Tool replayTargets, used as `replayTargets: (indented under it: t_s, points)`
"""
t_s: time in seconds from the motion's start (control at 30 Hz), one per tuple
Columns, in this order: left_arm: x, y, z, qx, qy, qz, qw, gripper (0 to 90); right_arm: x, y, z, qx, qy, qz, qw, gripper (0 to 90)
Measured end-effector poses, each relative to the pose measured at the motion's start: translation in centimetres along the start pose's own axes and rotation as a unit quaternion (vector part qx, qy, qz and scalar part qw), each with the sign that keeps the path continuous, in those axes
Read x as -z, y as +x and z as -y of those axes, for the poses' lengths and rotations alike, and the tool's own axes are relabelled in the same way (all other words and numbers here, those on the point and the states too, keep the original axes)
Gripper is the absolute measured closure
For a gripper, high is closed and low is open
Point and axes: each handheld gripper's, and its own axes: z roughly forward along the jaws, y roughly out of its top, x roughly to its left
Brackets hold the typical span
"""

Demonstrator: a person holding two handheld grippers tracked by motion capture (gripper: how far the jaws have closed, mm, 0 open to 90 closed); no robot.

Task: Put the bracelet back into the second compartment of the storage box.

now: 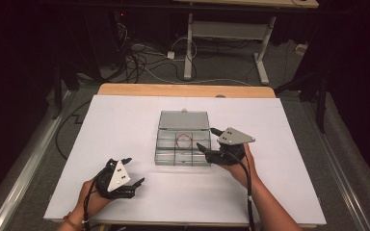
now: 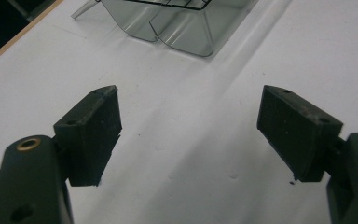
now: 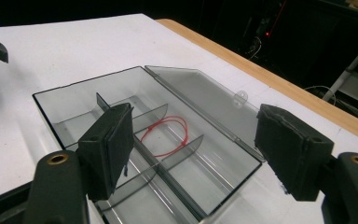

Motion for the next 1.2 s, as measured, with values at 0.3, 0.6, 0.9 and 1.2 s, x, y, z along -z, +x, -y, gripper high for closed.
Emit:
replayTargets:
  t_s: [0.3, 0.6, 0.9, 1.2]
  points:
    - [0.0, -0.1, -0.1, -0.003, 0.001, -0.001, 1.0, 21.0, 2.2, -0.4, 0.7, 0.007, -0.005, 0.024, 0.9997, 25.5]
    - [0.0, -0.1, -0.2, 0.0, 0.0, -0.003, 1.0, 20.9, 3.7, -1.2, 1.4, 0.001, -0.008, 0.024, 0.9997, 22.7]
    - [0.1, -0.1, -0.2, 0.0, 0.0, -0.006, 1.0, 20.8, 4.3, -0.9, 2.1, 0.013, 0.016, 0.023, 0.9995, 20.5]
    - [0.6, 0.3, -0.2, 0.003, -0.007, -0.012, 0.9999, 20.8, 5.0, -0.1, 2.9, 0.018, 0.034, 0.043, 0.9983, 20.0]
